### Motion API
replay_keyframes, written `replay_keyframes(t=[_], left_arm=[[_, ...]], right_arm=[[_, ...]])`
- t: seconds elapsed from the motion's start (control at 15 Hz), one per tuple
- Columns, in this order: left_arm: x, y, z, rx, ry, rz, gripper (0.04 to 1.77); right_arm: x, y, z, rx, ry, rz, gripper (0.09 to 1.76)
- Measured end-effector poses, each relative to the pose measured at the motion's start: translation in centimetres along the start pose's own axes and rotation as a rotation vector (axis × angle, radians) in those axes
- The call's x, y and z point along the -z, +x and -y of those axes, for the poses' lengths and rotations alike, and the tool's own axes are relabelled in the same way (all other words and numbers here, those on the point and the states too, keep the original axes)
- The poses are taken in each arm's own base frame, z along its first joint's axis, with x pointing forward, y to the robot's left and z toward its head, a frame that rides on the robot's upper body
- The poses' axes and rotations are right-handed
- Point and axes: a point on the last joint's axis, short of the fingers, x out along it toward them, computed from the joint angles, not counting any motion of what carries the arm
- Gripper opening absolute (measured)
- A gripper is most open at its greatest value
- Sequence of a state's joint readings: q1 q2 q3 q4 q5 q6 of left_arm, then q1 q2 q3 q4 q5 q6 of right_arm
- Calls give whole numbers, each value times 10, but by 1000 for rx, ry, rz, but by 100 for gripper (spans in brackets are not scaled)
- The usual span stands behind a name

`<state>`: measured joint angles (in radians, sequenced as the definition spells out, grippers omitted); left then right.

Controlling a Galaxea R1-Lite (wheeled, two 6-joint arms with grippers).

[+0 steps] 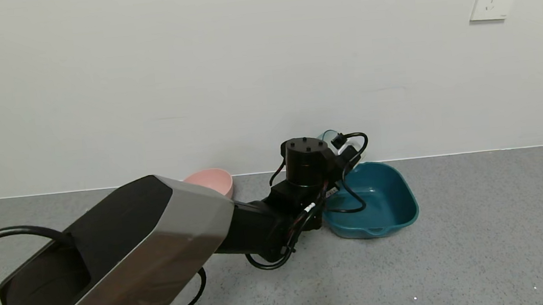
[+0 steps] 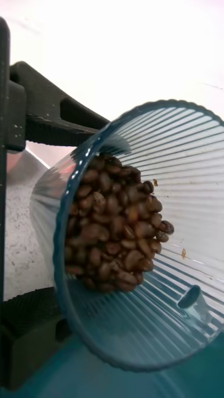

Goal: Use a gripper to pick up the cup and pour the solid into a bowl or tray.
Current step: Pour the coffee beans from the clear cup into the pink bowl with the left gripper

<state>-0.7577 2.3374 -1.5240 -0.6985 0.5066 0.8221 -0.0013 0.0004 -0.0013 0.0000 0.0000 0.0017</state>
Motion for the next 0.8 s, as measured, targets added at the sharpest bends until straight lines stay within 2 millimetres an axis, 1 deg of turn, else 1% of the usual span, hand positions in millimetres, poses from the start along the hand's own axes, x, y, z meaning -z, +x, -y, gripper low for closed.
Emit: replay_keyframes(t=[0.4,0.8], left_arm=[[-3,-1,9,-25,139,-32,129],[-4,-1,12,-36,261,-47,129]], right_arm=[[0,0,0,0,0,0,171],[0,0,0,-1,0,0,171]])
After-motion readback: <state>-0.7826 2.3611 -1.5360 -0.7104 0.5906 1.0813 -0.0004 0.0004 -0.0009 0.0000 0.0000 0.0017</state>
